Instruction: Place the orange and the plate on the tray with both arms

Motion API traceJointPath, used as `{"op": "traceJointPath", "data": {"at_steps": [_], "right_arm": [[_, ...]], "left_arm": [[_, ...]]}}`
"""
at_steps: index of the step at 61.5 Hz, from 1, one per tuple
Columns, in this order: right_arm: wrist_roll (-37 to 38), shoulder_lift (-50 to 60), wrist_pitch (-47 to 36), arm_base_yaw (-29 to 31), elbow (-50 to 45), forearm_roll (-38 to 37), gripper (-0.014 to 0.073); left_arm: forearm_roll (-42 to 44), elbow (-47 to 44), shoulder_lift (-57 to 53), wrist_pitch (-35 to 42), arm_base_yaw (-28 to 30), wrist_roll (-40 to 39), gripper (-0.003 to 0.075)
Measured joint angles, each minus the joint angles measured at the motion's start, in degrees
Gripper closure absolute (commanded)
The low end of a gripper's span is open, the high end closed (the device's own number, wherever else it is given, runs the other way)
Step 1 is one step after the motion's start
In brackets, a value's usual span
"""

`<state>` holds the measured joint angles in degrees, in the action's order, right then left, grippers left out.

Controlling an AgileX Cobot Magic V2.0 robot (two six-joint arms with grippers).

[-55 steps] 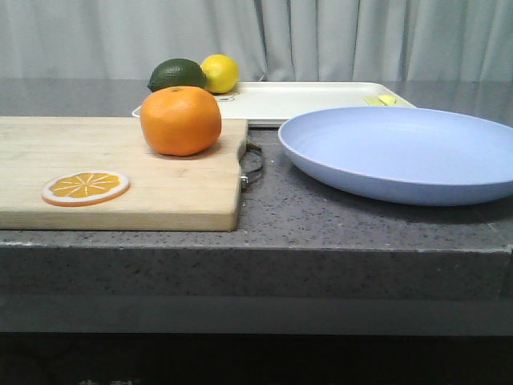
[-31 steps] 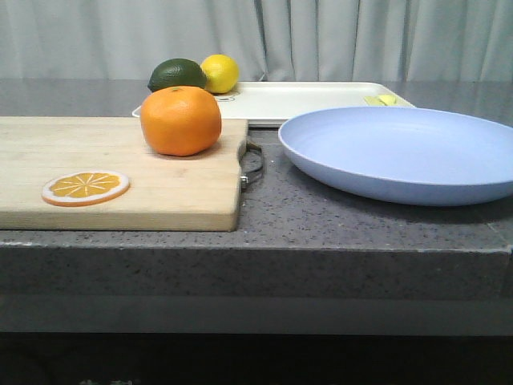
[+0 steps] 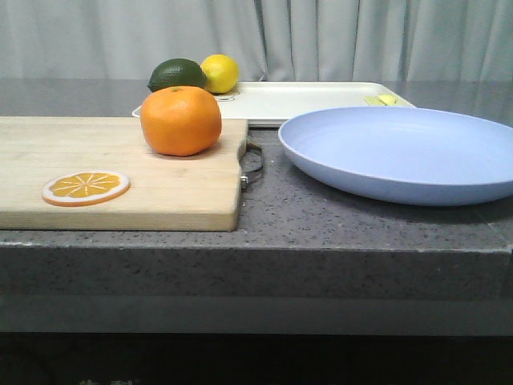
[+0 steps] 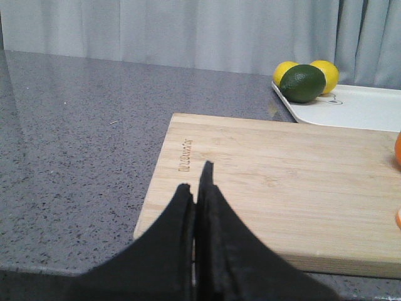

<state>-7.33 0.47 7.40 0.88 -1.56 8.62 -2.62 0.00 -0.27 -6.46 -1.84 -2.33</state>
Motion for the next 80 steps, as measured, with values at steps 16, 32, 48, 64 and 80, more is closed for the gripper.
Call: {"op": "traceJointPath", "data": {"at_steps": [16, 32, 48, 64, 80], "right_arm": [[0.00, 0.00, -0.93, 0.00, 0.00, 0.00, 0.0706], [0.00, 0.00, -1.68, 0.00, 2.41, 0.00, 0.0706], [0.00, -5.51, 3.33, 0.00, 17.15, 0.00, 0.0706], [0.00, -27.79, 6.73, 0.00, 31.84, 0.00, 0.0706], [0.03, -34.84, 5.53, 0.00, 34.12, 0.00, 0.0701]], "left_arm": [[0.00, 0.00, 0.00, 0.77, 0.00, 0.00, 0.0738], [0.00, 0.12, 0.00, 8.67, 0.00, 0.00, 0.0737], [2.62, 12.23, 3.87, 2.98, 0.00, 0.00, 0.0737], [7.86, 26.54, 24.90, -1.30, 0.00, 0.00, 0.0738], [7.99, 29.65, 33.73, -0.78, 0.00, 0.00, 0.0737]]}}
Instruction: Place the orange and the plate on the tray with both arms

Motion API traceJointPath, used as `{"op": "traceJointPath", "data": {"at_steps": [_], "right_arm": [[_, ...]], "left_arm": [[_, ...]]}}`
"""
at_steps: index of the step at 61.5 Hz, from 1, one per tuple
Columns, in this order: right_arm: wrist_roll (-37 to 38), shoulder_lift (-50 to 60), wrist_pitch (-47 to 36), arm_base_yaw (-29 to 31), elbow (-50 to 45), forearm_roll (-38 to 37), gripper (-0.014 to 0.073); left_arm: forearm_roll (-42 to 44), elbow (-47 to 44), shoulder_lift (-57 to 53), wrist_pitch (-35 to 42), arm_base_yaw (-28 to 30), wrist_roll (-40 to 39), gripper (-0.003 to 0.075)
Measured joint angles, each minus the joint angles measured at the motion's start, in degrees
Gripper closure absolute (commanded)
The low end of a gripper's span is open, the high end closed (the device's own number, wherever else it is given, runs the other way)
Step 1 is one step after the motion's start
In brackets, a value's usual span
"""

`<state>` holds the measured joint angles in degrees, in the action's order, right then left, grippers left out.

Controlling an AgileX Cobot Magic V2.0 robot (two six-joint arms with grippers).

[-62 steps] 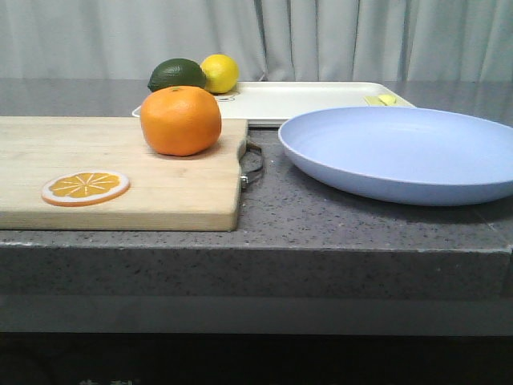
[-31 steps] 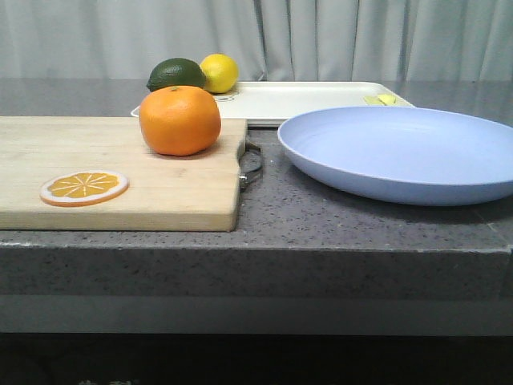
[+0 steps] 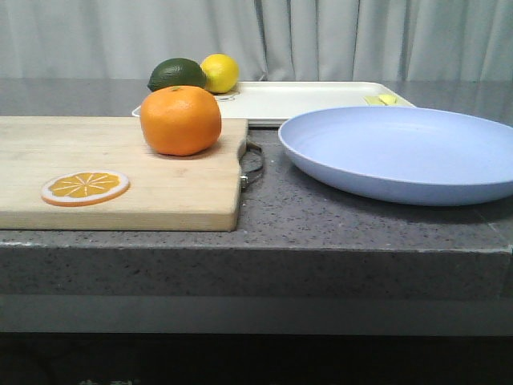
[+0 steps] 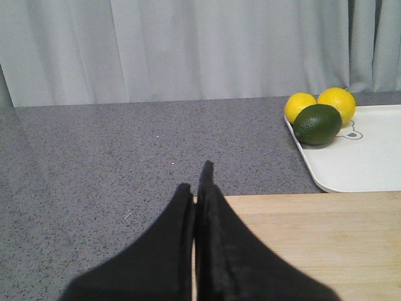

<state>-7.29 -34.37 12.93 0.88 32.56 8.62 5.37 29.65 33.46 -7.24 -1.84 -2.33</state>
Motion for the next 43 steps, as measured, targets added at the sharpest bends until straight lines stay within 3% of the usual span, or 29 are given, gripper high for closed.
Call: {"op": "traceJointPath", "data": {"at_steps": [6, 13, 17, 24, 26, 28, 43], "right_arm": [[0.00, 0.00, -0.23, 0.00, 0.00, 0.00, 0.0665], [0.00, 0.00, -0.33, 0.00, 0.00, 0.00, 0.0490], [0.00, 0.00, -0.33, 0.00, 0.00, 0.00, 0.0323], [0.00, 0.00, -0.33, 0.00, 0.00, 0.00, 0.0030], [0.00, 0.00, -0.33, 0.00, 0.00, 0.00, -0.0024], [0.00, 0.00, -0.33, 0.00, 0.00, 0.00, -0.0011], [0.00, 0.00, -0.33, 0.00, 0.00, 0.00, 0.0001]], "left_arm": [[-0.97, 0.00, 0.13, 0.23, 0.00, 0.00, 0.0717], [-1.61, 0.00, 0.13, 0.29, 0.00, 0.00, 0.0586], [-1.61, 0.00, 0.13, 0.29, 0.00, 0.00, 0.0438], [-1.83, 0.00, 0.13, 0.29, 0.00, 0.00, 0.0115], [-1.97, 0.00, 0.13, 0.29, 0.00, 0.00, 0.0062], [-2.13, 0.00, 0.13, 0.29, 0.00, 0.00, 0.0013], [-2.31, 0.00, 0.13, 0.29, 0.00, 0.00, 0.0087]]}}
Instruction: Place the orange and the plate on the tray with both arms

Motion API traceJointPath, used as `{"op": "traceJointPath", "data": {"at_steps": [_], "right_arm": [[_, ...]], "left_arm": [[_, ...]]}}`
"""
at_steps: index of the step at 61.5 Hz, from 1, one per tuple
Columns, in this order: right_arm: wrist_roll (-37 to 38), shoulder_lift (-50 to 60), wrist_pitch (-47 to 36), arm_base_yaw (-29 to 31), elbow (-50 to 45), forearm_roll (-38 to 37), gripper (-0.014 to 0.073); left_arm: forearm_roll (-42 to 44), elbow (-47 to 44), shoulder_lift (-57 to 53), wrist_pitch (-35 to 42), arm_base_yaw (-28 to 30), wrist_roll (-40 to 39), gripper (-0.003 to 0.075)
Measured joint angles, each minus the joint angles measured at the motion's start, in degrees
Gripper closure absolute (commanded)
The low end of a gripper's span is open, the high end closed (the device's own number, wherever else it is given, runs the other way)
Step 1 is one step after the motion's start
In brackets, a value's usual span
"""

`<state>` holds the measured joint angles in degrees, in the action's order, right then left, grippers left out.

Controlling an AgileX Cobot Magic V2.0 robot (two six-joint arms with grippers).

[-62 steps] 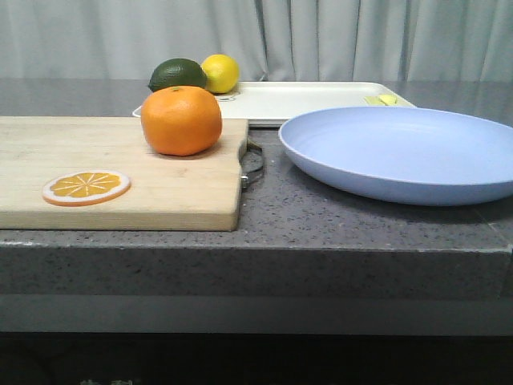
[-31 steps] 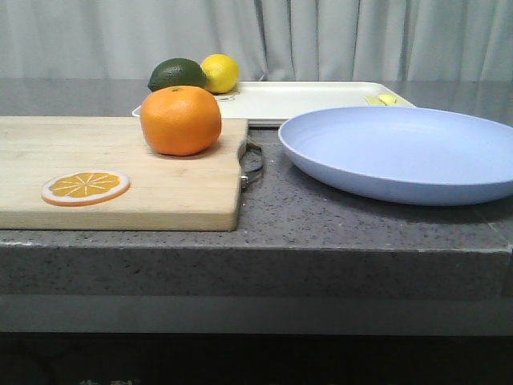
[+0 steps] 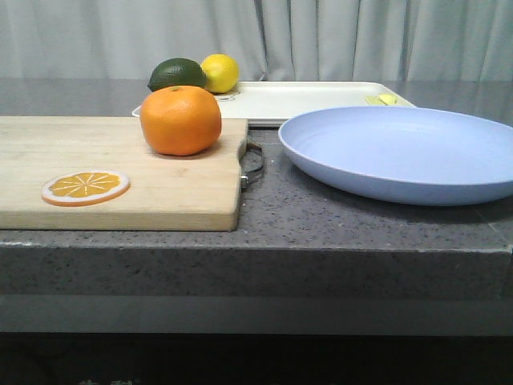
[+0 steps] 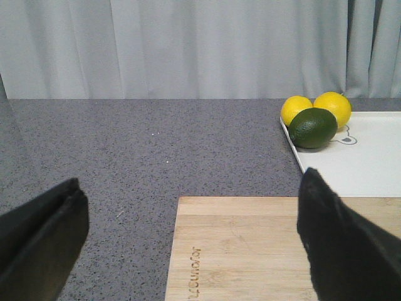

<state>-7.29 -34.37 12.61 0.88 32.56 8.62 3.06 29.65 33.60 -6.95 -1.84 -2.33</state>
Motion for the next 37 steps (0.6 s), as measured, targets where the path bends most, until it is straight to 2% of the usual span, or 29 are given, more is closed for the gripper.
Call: {"op": "traceJointPath", "data": {"at_steps": [10, 18, 27, 37], "right_arm": [[0.00, 0.00, 0.00, 0.00, 0.00, 0.00, 0.0001], [0.00, 0.00, 0.00, 0.00, 0.00, 0.00, 0.0001], [0.00, 0.00, 0.00, 0.00, 0.00, 0.00, 0.0001], [0.00, 0.00, 0.00, 0.00, 0.00, 0.00, 0.0001]], "left_arm": [[-6.57, 0.12, 1.45, 0.86, 0.00, 0.00, 0.0137], [-8.69, 2.86, 6.70, 0.73, -1.32, 0.00, 0.0143], [-9.12, 10.47, 15.75, -3.31, -7.74, 0.00, 0.0143], [-9.16, 22.57, 29.10, -12.08, -17.58, 0.00, 0.0143]]}}
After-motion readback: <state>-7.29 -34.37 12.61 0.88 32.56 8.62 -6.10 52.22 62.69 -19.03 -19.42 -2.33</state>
